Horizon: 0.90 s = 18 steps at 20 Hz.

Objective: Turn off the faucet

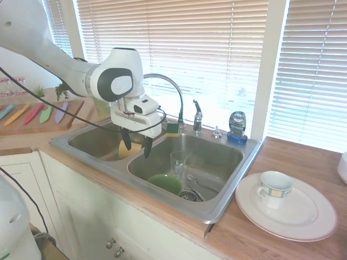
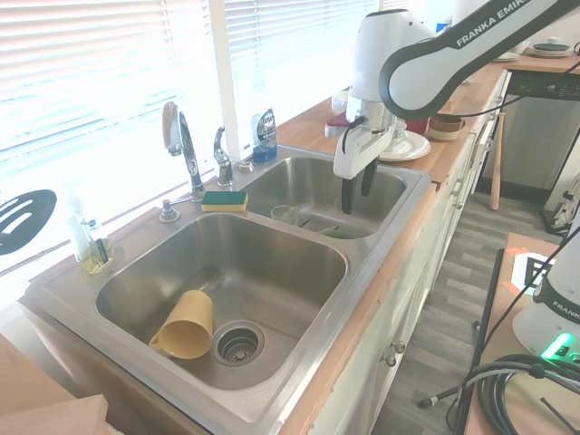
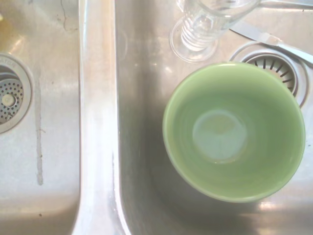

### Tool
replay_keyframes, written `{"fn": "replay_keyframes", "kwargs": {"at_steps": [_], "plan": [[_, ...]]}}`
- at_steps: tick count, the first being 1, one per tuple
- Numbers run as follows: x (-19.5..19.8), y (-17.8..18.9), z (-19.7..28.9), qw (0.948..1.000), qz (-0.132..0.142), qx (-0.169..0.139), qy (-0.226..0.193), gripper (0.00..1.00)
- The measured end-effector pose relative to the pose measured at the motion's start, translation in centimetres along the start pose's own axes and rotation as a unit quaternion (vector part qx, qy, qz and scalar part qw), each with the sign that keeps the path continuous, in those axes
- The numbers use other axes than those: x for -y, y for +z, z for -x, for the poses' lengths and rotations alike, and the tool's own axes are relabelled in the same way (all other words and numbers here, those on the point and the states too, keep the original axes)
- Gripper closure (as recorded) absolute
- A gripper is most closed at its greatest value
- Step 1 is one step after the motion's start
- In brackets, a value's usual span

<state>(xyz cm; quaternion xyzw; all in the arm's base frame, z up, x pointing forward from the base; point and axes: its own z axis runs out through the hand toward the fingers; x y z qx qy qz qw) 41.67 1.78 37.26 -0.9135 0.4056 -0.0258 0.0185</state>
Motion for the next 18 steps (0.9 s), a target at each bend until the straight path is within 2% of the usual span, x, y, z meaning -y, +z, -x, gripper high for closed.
{"fn": "replay_keyframes", "kwargs": {"at_steps": [3,4,18], "plan": [[-0.06,0.06,0.03,1.0,0.006,0.0,0.001,0.0],[-0.04,0.02,0.01,1.0,0.006,-0.001,0.002,1.0],[0.13,-0.02,-0.92,0.9998,0.005,-0.002,0.017,1.0]]}}
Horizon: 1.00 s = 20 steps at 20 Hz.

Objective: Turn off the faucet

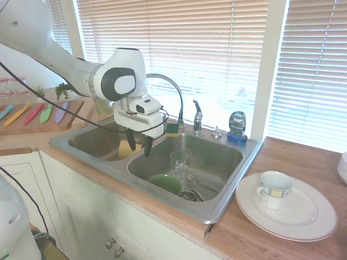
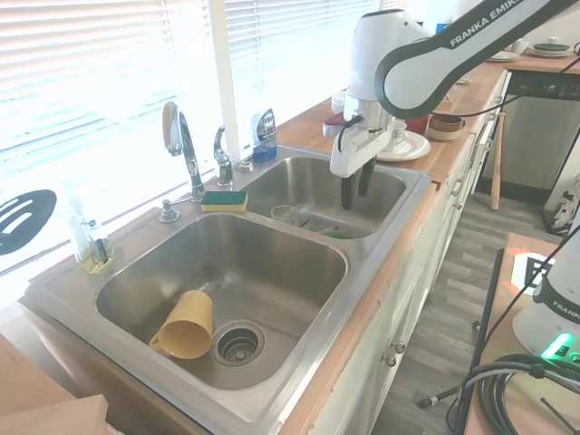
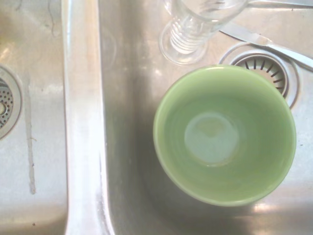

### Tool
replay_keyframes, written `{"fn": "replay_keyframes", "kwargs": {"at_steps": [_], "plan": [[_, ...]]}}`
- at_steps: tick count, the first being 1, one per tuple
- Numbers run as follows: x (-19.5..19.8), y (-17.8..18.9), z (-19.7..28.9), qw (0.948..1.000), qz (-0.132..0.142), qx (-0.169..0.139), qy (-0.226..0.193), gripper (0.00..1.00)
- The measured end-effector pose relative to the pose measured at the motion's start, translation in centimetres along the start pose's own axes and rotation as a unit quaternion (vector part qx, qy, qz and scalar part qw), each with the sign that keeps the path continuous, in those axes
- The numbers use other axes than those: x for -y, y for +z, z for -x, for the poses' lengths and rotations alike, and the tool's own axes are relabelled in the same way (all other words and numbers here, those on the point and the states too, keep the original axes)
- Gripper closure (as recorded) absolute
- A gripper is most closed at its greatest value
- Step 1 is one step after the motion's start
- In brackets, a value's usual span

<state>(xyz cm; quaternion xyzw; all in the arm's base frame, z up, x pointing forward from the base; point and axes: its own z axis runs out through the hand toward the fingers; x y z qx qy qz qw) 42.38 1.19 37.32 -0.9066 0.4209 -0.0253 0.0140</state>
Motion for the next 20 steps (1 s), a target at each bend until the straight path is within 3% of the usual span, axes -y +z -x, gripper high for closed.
{"fn": "replay_keyframes", "kwargs": {"at_steps": [13,20], "plan": [[0.8,0.1,-0.8,1.0,-0.001,0.001,0.004,1.0],[6.2,-0.5,-5.5,0.9996,-0.016,-0.011,0.023,1.0]]}}
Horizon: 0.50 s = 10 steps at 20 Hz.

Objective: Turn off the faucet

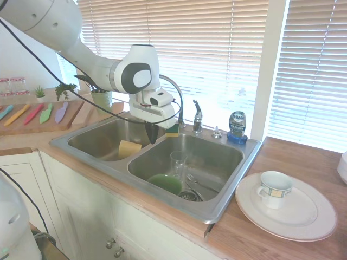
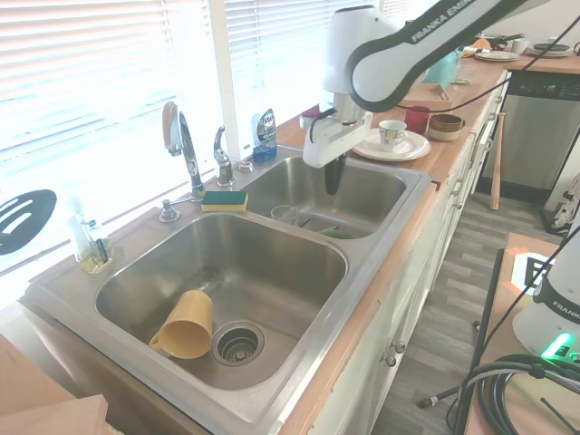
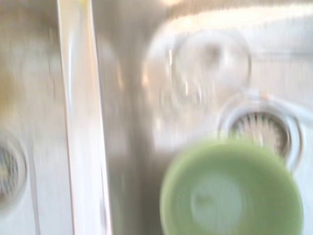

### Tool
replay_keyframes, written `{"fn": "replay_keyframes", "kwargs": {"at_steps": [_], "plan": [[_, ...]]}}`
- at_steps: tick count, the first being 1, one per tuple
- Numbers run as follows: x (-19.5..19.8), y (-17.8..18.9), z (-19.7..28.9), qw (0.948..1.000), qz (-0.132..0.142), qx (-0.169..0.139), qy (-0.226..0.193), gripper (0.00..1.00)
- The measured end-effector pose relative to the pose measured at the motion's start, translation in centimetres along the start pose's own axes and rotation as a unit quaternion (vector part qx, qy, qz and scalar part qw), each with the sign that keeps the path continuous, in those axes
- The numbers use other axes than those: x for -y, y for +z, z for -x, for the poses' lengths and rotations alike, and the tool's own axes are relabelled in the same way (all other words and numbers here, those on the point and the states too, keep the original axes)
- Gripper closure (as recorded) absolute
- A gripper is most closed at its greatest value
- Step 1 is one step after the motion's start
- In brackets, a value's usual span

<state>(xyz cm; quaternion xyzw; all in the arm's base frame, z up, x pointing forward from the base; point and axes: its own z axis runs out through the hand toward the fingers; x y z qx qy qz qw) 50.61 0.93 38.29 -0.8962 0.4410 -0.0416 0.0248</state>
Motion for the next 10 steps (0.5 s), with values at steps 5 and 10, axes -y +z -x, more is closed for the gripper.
{"fn": "replay_keyframes", "kwargs": {"at_steps": [5,10], "plan": [[4.5,-0.4,-5.2,0.9998,-0.014,-0.006,0.012,1.0],[8.5,-2.6,-8.5,0.9982,-0.049,-0.032,0.014,1.0]]}}
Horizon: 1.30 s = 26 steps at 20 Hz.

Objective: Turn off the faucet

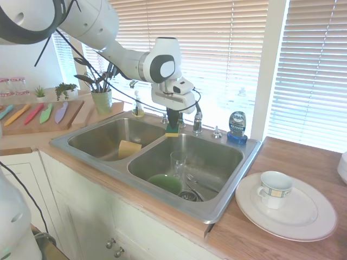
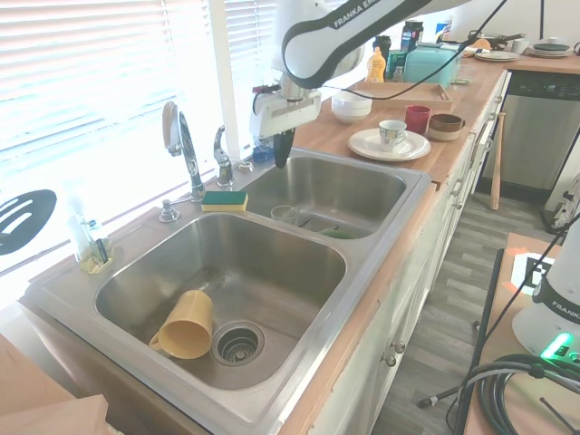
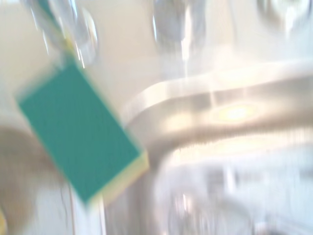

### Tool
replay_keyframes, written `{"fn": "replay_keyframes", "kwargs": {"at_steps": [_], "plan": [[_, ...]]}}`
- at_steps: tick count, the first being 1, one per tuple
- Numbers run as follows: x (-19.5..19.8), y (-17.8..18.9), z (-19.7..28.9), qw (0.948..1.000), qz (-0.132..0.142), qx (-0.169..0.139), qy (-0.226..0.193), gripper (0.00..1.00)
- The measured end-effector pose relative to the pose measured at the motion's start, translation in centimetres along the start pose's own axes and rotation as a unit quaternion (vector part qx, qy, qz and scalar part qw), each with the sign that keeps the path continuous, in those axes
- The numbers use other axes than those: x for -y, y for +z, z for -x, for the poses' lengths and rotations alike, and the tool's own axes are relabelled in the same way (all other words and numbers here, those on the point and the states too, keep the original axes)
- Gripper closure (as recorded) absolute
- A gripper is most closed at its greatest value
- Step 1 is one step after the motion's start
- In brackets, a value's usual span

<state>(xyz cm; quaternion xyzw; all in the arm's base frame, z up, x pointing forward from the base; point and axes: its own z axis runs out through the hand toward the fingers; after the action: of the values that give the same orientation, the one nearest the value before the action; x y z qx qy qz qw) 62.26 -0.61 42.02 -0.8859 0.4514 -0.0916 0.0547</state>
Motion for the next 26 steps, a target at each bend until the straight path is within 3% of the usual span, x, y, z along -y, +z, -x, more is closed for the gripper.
{"fn": "replay_keyframes", "kwargs": {"at_steps": [4,8,14,20,26], "plan": [[2.3,-0.9,-1.4,0.9981,-0.05,-0.036,-0.002,1.0],[3.6,-1.7,-2.2,0.9918,-0.102,-0.076,-0.004,1.0],[5.5,-3.7,-2.6,0.9836,-0.145,-0.107,-0.002,1.0],[8.0,-3.9,-4.2,0.98,-0.159,-0.119,-0.001,1.0],[8.9,-0.7,-4.9,0.9862,-0.134,-0.097,0.005,1.0]]}}
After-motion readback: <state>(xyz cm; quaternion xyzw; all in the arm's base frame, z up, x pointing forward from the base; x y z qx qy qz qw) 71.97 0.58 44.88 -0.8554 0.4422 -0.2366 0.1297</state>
